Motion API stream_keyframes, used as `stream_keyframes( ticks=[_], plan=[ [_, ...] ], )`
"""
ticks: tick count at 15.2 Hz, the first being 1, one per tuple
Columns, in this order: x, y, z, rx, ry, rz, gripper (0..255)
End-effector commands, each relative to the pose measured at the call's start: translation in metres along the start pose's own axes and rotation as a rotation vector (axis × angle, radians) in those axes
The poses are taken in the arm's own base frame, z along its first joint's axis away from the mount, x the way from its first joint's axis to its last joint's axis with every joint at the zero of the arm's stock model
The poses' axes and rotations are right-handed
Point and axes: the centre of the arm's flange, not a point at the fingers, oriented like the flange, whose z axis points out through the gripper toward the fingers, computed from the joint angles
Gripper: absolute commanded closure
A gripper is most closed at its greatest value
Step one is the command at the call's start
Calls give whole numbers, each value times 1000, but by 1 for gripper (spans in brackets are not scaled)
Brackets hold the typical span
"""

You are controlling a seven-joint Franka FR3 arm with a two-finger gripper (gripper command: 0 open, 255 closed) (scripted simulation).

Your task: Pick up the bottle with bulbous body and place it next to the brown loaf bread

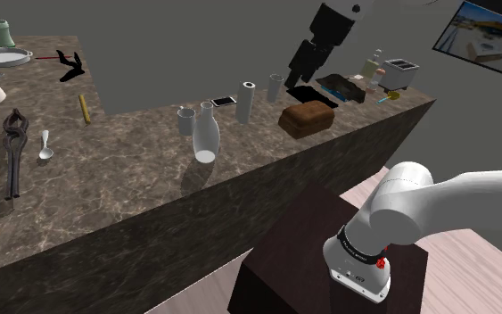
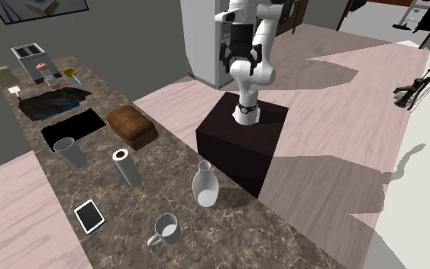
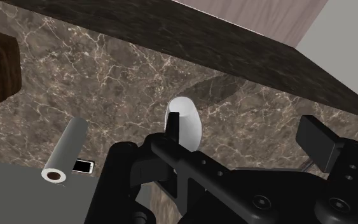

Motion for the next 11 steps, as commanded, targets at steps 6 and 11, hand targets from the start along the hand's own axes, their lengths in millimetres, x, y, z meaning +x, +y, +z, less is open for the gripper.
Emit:
stream_keyframes(
  ticks=[6,11],
  plan=[
    [53,5,43,-10,-24,-21,0],
    [106,9,87,-20,-47,-42,0]
  ],
)
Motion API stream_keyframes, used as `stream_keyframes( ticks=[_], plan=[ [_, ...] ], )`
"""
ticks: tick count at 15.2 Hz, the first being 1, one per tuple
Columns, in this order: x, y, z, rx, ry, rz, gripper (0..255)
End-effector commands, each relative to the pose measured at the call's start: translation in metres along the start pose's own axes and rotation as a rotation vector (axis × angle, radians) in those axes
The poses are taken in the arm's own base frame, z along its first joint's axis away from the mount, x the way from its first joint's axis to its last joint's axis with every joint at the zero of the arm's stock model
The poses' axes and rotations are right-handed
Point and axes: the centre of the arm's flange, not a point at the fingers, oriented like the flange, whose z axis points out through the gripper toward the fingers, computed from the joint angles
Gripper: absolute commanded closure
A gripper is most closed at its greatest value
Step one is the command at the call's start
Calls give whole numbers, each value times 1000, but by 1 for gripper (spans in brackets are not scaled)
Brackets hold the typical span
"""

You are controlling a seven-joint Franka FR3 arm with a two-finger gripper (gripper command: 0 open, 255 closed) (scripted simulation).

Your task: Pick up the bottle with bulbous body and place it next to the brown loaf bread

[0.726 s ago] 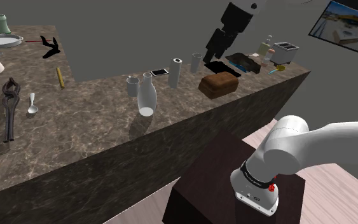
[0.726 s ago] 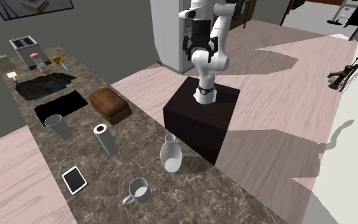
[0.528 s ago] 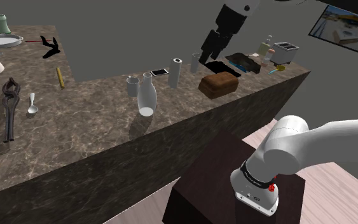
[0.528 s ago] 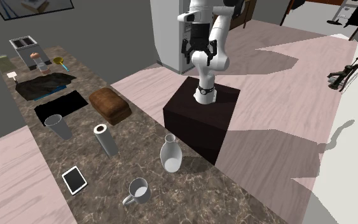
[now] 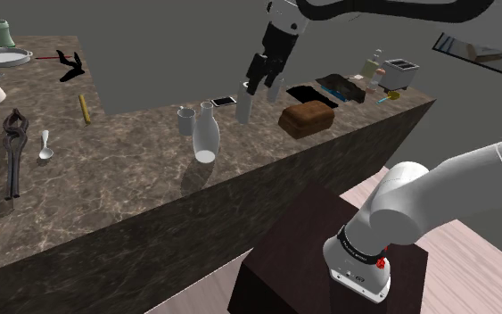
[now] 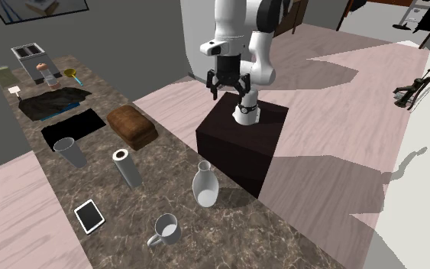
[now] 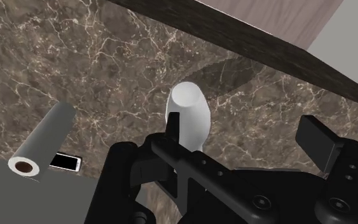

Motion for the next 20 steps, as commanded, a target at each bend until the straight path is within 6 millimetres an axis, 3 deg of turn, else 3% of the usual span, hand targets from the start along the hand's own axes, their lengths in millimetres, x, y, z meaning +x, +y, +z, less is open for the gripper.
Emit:
stream_keyframes(
  ticks=[1,17,20],
  plan=[
    [21,2,17,-4,-9,-9,0],
    [187,15,160,-37,-84,-76,0],
    [190,15,174,-38,-86,-77,0]
  ],
)
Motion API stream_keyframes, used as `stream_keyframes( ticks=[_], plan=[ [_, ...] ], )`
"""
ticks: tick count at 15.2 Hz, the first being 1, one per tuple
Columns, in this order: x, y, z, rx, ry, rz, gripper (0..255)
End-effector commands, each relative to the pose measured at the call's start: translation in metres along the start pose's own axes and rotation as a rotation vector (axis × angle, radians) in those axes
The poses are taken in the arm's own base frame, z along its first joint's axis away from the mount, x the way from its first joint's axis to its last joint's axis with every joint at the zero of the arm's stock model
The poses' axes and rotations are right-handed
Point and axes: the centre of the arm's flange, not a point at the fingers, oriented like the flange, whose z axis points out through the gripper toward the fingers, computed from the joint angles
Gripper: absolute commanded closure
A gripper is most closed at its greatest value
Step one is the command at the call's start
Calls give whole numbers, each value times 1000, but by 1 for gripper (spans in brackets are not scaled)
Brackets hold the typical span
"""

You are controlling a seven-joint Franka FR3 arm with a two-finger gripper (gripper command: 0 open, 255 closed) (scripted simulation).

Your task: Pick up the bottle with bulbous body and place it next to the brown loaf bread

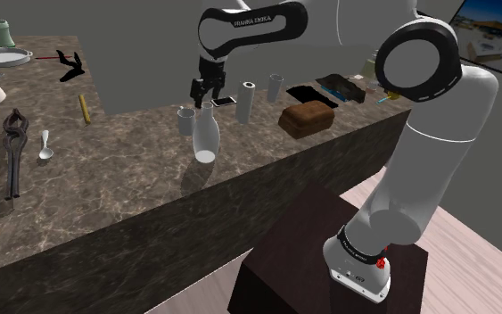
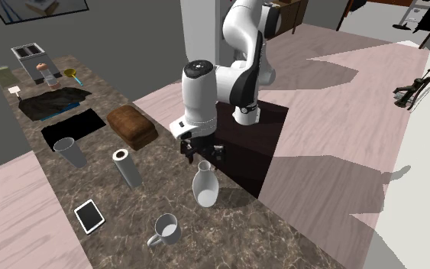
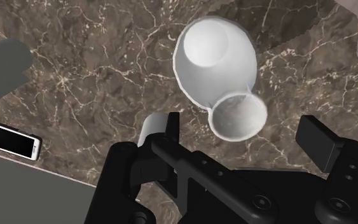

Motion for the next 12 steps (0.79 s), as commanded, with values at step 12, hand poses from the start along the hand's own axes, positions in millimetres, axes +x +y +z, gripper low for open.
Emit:
stream_keyframes(
  ticks=[12],
  plan=[
    [2,0,34,0,0,-1,0]
  ],
)
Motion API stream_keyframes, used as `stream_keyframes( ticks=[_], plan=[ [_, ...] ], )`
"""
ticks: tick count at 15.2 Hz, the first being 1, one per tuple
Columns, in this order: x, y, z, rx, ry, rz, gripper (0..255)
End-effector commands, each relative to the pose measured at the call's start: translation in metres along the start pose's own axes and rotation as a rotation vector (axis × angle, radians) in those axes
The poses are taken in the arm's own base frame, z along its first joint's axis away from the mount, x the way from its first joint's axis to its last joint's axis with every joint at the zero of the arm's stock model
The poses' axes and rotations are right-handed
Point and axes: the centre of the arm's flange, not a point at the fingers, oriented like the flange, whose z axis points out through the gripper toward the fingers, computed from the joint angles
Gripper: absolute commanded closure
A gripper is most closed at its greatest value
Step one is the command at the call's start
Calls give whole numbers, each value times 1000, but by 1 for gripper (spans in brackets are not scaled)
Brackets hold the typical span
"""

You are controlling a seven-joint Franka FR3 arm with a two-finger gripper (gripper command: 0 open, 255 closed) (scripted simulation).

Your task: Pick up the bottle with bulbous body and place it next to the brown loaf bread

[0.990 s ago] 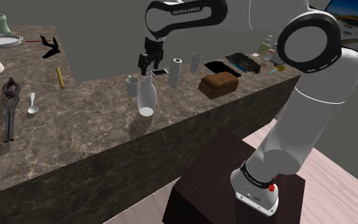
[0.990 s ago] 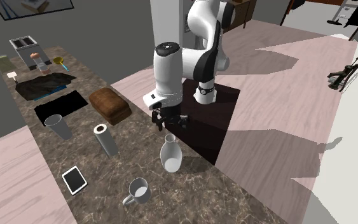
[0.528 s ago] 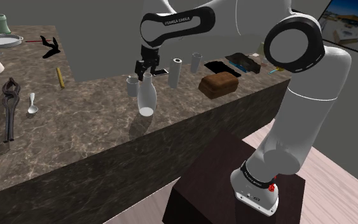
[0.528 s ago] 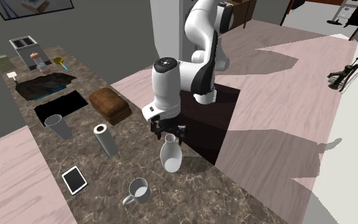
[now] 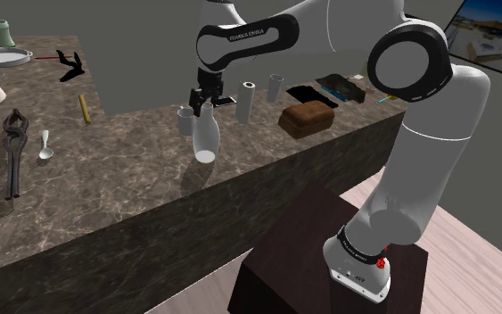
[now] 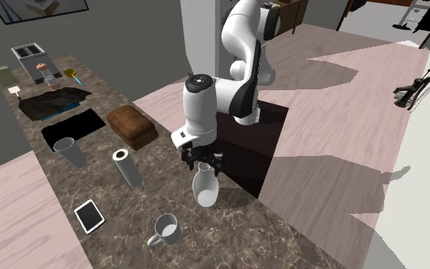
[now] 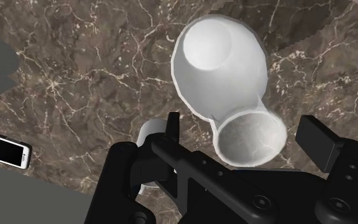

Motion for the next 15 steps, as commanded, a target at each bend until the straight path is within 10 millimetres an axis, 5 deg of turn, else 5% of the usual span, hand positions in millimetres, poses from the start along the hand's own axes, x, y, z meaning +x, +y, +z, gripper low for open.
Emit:
stream_keyframes(
  ticks=[1,2,11,15],
  plan=[
    [0,0,0,0,0,0,0],
    [0,0,0,0,0,0,255],
    [0,0,0,0,0,0,255],
    [2,-1,-21,0,0,0,255]
  ],
)
